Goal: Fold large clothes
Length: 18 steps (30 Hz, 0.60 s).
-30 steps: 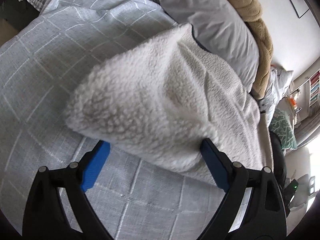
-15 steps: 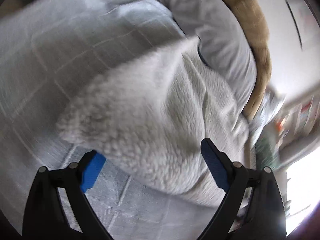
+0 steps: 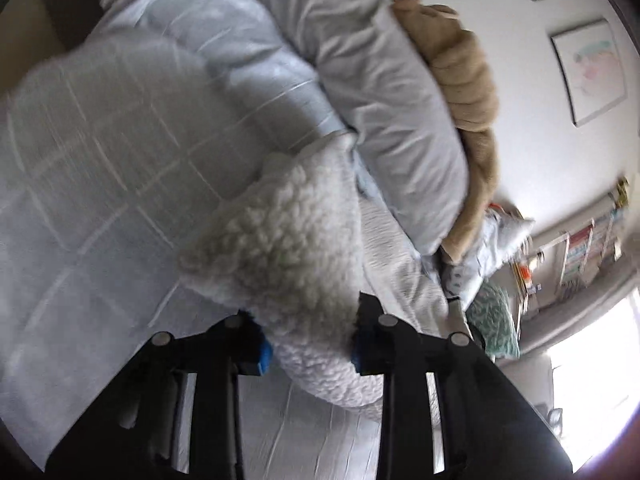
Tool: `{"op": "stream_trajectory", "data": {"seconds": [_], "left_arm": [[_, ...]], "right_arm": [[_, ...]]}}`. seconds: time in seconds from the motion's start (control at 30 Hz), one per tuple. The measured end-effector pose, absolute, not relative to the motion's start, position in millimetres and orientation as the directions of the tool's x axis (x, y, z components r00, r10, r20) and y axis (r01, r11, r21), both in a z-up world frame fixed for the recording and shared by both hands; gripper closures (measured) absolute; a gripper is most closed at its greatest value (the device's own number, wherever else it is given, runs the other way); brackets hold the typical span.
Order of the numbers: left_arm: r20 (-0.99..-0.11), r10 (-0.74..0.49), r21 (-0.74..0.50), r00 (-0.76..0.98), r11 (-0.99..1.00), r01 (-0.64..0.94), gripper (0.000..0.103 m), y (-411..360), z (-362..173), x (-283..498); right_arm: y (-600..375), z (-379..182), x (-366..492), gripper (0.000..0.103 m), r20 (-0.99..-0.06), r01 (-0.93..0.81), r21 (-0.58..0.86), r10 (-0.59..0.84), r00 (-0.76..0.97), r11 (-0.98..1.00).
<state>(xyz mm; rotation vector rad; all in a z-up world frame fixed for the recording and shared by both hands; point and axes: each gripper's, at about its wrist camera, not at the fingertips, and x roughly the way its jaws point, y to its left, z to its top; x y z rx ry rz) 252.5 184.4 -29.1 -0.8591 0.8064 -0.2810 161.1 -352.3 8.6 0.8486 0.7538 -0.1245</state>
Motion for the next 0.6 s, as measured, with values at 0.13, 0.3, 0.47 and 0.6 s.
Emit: {"op": "stream_trajectory", "data": {"seconds": [0.13, 0.3, 0.47, 0.6], "left_arm": [[-0.541, -0.539, -0.733, 0.645, 0.679, -0.047, 0.072, 201.3, -16.8, 217.4], [-0.61, -0.562, -0.709, 0.558, 0.702, -0.067, 0.071, 223.3, -33.7, 172.0], [-0.698, -0.562, -0.667, 0.444, 0.737, -0.115, 0.055, 229.7, -86.6, 157.0], [-0.668, -0.576, -0.711, 0.472, 0.68, -0.176, 0.035, 244.8, -105.3, 152.9]], "right_arm": [[-338.1, 19.4, 129.1, 0.07, -0.69, 0.359, 0.594, 0.226, 0.688, 0.72], [-324.0, -1.6, 93.6, 0.067, -0.763, 0.372, 0.566, 0.297, 0.574, 0.736], [-323.9, -43.9, 85.1, 0.052, -0.836, 0.388, 0.508, 0.332, 0.438, 0.769], [-345.7, -61.0, 77.6, 0.03, -0.846, 0.431, 0.517, 0.367, 0.386, 0.739]]}}
